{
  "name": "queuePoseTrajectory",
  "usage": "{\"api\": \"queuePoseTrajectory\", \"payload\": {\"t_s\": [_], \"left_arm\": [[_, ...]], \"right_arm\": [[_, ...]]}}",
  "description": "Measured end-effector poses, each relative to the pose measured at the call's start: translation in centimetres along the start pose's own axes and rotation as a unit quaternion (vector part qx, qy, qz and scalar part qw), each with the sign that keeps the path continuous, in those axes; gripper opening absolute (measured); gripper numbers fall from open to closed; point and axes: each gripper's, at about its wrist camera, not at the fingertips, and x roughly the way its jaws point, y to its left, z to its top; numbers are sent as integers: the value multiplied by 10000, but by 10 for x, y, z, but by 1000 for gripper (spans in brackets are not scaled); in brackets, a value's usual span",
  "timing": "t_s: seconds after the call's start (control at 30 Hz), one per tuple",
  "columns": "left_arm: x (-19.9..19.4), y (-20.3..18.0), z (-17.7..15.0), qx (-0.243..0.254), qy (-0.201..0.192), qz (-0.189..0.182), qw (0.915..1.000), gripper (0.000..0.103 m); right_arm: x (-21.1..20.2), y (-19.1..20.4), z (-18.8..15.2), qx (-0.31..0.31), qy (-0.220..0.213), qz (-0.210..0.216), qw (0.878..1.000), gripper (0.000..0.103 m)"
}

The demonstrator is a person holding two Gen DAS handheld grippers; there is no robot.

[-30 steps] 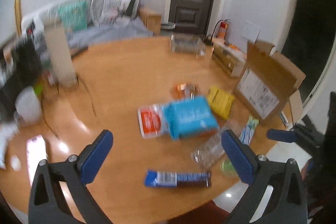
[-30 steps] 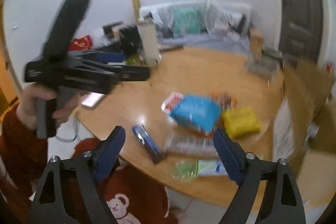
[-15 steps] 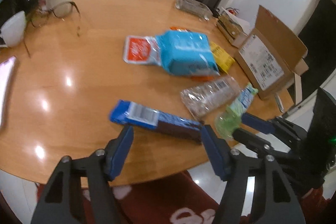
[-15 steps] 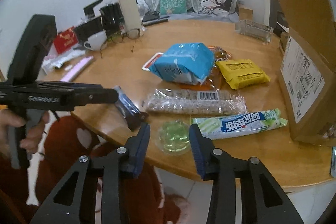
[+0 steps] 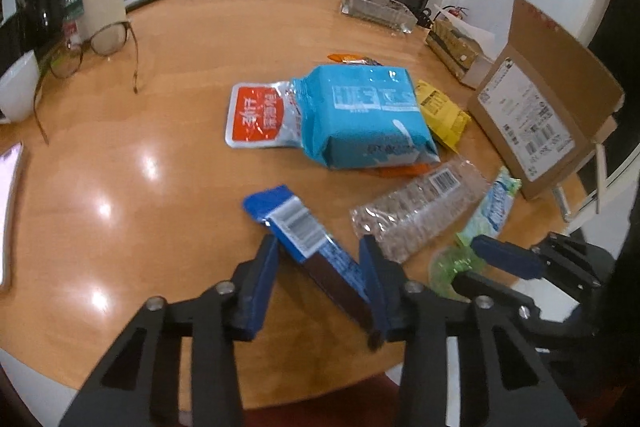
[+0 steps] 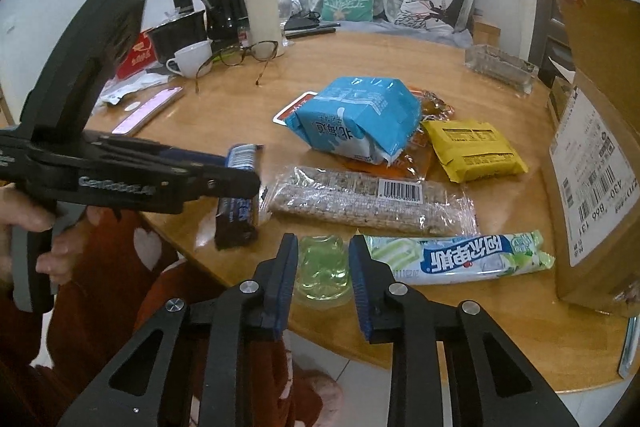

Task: Organize snacks
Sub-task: 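Grasp the blue-wrapped bar with the left gripper while the right gripper grasps the green jelly cup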

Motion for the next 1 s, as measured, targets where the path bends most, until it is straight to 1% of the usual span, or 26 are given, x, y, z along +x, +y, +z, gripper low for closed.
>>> {"api": "queuePoseTrajectory", "payload": {"t_s": [0.1,0.13,0.23,0.3,0.37,0.43,0.5,0.57,0.63,0.7,0.77,0.8,0.83,0.97,1.0], "left_arm": [[3,-1,3,208,-44,93,9997,29],[5,0,5,310,-49,134,9994,28],[10,7,16,722,-43,284,9970,26],[15,14,25,950,31,374,9948,25],[18,26,33,880,114,446,9951,26],[15,39,36,548,150,403,9976,32],[8,44,31,424,72,369,9984,33],[4,44,22,444,35,319,9985,33],[2,42,13,492,-6,278,9984,33],[2,36,7,616,-115,332,9975,33],[3,33,6,715,-227,472,9961,27],[4,33,6,743,-267,488,9957,21],[4,33,6,763,-302,502,9954,18],[6,34,8,749,-368,517,9952,17],[6,35,9,728,-371,512,9953,16]], "right_arm": [[2,3,3,-41,-4,-1,10000,22],[2,3,3,-48,-3,-4,10000,20],[3,6,4,-79,-20,-13,10000,20],[5,7,5,-69,-38,-16,10000,20],[7,7,7,-35,-43,-17,10000,20],[10,8,9,-12,-44,-60,10000,20],[12,9,11,-16,-42,-83,10000,20],[11,9,11,14,-49,-61,10000,21],[11,7,10,81,-40,72,9999,21],[11,5,10,66,-10,149,9999,21],[12,5,9,-67,27,188,9998,22],[12,5,9,-148,47,222,9996,22],[13,5,8,-199,59,274,9994,22],[14,4,8,-258,87,366,9990,22],[14,4,8,-260,83,374,9989,21]]}}
